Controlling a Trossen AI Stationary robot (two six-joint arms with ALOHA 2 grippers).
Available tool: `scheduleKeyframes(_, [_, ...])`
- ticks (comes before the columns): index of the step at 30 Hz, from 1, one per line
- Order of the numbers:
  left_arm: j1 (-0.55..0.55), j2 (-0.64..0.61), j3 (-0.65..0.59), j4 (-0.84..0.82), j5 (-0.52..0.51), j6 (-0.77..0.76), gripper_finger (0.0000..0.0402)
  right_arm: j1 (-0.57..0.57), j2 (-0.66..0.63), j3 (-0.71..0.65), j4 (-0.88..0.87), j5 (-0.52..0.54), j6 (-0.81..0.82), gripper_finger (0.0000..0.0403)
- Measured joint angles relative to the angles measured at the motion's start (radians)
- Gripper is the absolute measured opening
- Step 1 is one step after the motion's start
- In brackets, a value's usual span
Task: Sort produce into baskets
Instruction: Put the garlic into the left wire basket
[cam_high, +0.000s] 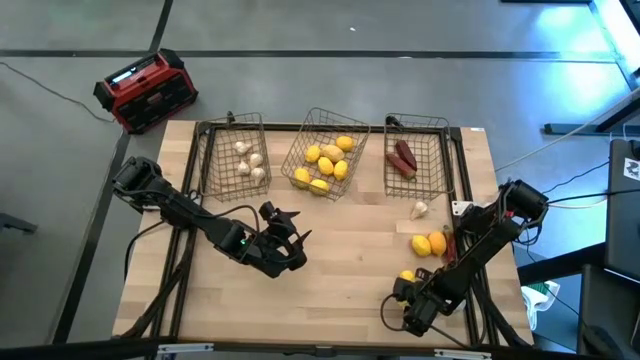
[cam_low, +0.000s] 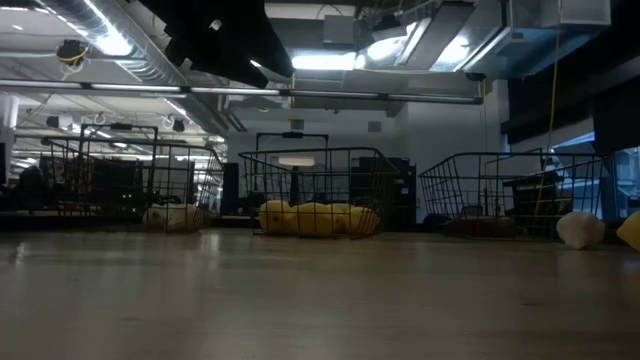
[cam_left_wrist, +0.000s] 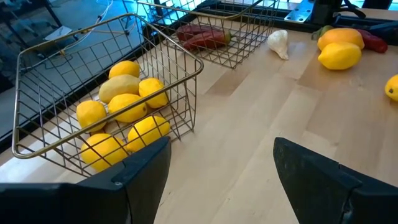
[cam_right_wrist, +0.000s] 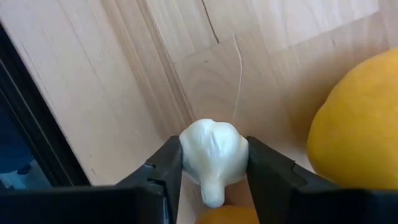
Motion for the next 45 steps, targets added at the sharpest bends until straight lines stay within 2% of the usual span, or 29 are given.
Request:
scheduleKeyframes(5, [0.000,0.000,0.000,0.000,0.000,-0.046,0.0281,-0.001,0.000,0.009,-0.003,-0.008,-0.005,0.0140])
scheduleKeyframes(11, [0.000,0.000,0.000,0.000,0.001,-0.078,0.0281,-0.021,-0.013,0.056,-0.012,0.017,-0.086,0.0139])
scheduleKeyframes(20, [0.002,0.000,0.000,-0.003,0.049,-0.092,0.0281,-0.100,-0.047,0.148,-0.108,0.197,-0.276,0.0139])
scheduleKeyframes(26, [0.002,0.000,0.000,0.001,0.163,-0.095,0.0281,-0.166,-0.047,0.195,-0.136,0.331,-0.452,0.0138])
scheduleKeyframes(29, [0.002,0.000,0.000,0.015,0.245,-0.073,0.0281,-0.199,-0.047,0.209,-0.132,0.382,-0.532,0.0138])
scheduleKeyframes(35, [0.002,0.000,0.000,0.147,0.321,0.023,0.0280,-0.256,-0.047,0.210,-0.054,0.477,-0.693,0.0138])
scheduleKeyframes(45, [0.005,0.002,-0.013,0.265,0.349,0.217,0.0280,-0.294,-0.047,0.208,0.089,0.543,-0.947,0.0138])
